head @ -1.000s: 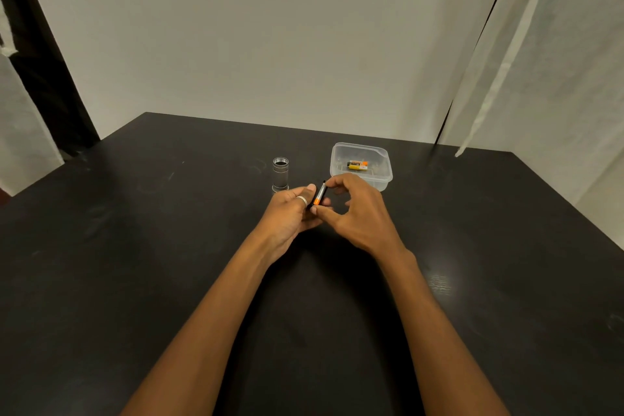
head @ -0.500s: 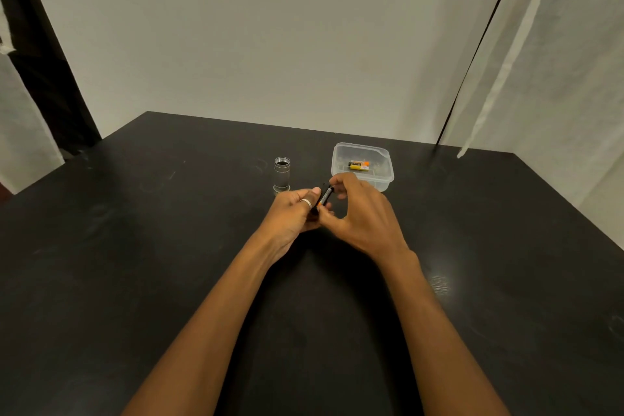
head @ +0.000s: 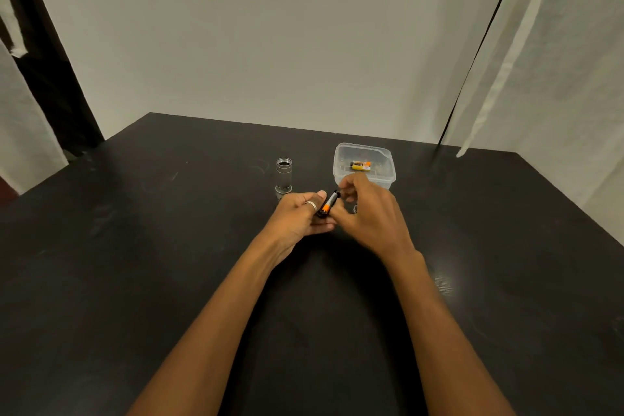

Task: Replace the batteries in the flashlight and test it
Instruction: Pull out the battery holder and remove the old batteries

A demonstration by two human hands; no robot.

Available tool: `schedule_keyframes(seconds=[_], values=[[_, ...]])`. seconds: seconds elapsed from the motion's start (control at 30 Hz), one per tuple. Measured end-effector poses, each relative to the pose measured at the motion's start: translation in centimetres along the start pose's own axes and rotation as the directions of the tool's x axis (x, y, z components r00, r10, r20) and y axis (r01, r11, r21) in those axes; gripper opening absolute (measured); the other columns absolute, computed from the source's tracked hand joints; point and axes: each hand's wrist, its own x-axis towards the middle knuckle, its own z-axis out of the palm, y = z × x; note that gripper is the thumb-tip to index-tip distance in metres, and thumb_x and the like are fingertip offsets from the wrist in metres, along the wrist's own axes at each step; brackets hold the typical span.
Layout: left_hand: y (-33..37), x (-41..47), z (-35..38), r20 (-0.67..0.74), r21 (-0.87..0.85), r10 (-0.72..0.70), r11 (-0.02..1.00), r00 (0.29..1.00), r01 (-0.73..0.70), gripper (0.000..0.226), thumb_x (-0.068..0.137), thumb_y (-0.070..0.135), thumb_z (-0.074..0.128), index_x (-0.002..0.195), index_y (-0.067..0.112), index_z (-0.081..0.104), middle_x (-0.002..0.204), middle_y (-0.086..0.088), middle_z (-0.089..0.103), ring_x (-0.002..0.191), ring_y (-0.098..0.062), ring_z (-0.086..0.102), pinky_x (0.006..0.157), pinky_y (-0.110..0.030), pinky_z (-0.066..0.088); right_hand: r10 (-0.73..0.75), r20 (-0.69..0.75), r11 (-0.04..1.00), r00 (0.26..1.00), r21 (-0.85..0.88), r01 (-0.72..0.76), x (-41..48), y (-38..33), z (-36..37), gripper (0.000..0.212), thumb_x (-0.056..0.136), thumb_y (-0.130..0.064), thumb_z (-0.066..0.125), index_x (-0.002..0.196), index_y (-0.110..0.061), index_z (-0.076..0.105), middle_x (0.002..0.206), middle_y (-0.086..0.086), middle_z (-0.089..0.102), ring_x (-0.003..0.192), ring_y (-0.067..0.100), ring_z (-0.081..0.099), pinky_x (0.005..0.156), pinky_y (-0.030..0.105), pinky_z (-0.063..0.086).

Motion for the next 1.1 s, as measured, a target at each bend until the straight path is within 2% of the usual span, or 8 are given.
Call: schedule_keyframes(seconds=[0.1,0.33,0.47,0.57,0.67,0.87,0.93,1.1], values=[[0.2,0.1,-0.3,-0.013,-0.035,0.005,0.999,1.0,-0.006,0.035,0.108,0.024,0.049,0.1,-0.003,0.071,0.086,-0.012,0.07,0.085,-0.021,0.07,0.077,-0.031,0.061,-0.026,0.034,1.0,0.999,-0.016,0.026,-0.1,-0.4,0.5,0.034,0.084,-0.046,0.063,0.111,-0.026,0.057,0.102,-0.007,0.07,0.096,0.012,0.068,0.078,0.041,0.06],[0.5,-0.2,-0.1,-0.033,-0.065,-0.011,0.998,0.999,0.009,0.036,0.108,0.022,0.048,0.111,-0.008,0.067,0.095,-0.019,0.074,0.091,-0.023,0.076,0.079,-0.032,0.062,-0.061,0.058,0.997,0.996,-0.048,0.064,-0.1,-0.1,0.6,0.05,0.083,-0.055,0.07,0.121,-0.028,0.053,0.113,-0.006,0.069,0.106,0.012,0.066,0.085,0.037,0.058],[0.3,-0.1,-0.2,-0.05,-0.065,-0.022,0.998,0.999,0.019,0.035,0.108,0.023,0.048,0.108,-0.005,0.068,0.099,-0.021,0.071,0.102,-0.029,0.073,0.086,-0.036,0.062,-0.089,0.062,0.993,0.994,-0.07,0.093,0.0,-0.1,0.7,0.044,0.088,-0.052,0.069,0.125,-0.029,0.057,0.113,-0.005,0.07,0.104,0.014,0.066,0.087,0.04,0.058],[0.3,-0.1,-0.1,-0.05,-0.071,-0.017,0.997,0.999,0.013,0.034,0.108,0.024,0.048,0.102,0.0,0.071,0.094,-0.016,0.072,0.092,-0.023,0.072,0.073,-0.026,0.06,-0.127,0.046,0.991,0.991,-0.033,0.128,0.1,-0.2,0.4,0.034,0.093,-0.039,0.071,0.123,-0.025,0.066,0.11,-0.005,0.074,0.1,0.013,0.068,0.086,0.039,0.058],[0.5,-0.2,-0.1,-0.054,-0.087,-0.014,0.996,0.998,0.009,0.033,0.108,0.023,0.049,0.095,0.004,0.073,0.081,-0.007,0.073,0.078,-0.015,0.074,0.07,-0.024,0.059,-0.148,0.032,0.989,0.988,0.003,0.148,0.1,-0.4,0.3,0.026,0.096,-0.031,0.071,0.12,-0.023,0.072,0.11,-0.006,0.076,0.1,0.011,0.069,0.087,0.035,0.058],[0.5,-0.1,-0.2,-0.079,-0.091,-0.03,0.996,0.996,0.023,0.036,0.108,0.024,0.048,0.11,-0.005,0.069,0.096,-0.016,0.069,0.088,-0.021,0.072,0.075,-0.028,0.061,-0.224,0.06,0.97,0.973,-0.086,0.228,0.1,0.0,0.9,0.029,0.099,-0.034,0.064,0.126,-0.024,0.068,0.12,-0.007,0.073,0.107,0.015,0.066,0.089,0.035,0.056],[0.5,-0.1,-0.1,-0.074,-0.091,-0.032,0.996,0.997,0.025,0.035,0.108,0.024,0.048,0.109,-0.004,0.069,0.093,-0.014,0.07,0.089,-0.021,0.073,0.078,-0.03,0.062,-0.215,0.054,0.974,0.975,-0.063,0.218,0.2,0.1,1.0,0.031,0.097,-0.035,0.067,0.126,-0.023,0.069,0.12,-0.006,0.073,0.109,0.015,0.066,0.092,0.036,0.056],[0.6,-0.2,0.0,-0.069,-0.103,-0.027,0.994,0.997,0.02,0.031,0.108,0.022,0.049,0.097,0.003,0.071,0.079,-0.008,0.068,0.074,-0.014,0.073,0.069,-0.025,0.06,-0.185,0.049,0.982,0.981,0.036,0.183,0.2,0.1,1.3,0.028,0.098,-0.027,0.068,0.123,-0.017,0.069,0.118,-0.001,0.072,0.109,0.016,0.065,0.095,0.039,0.055]])
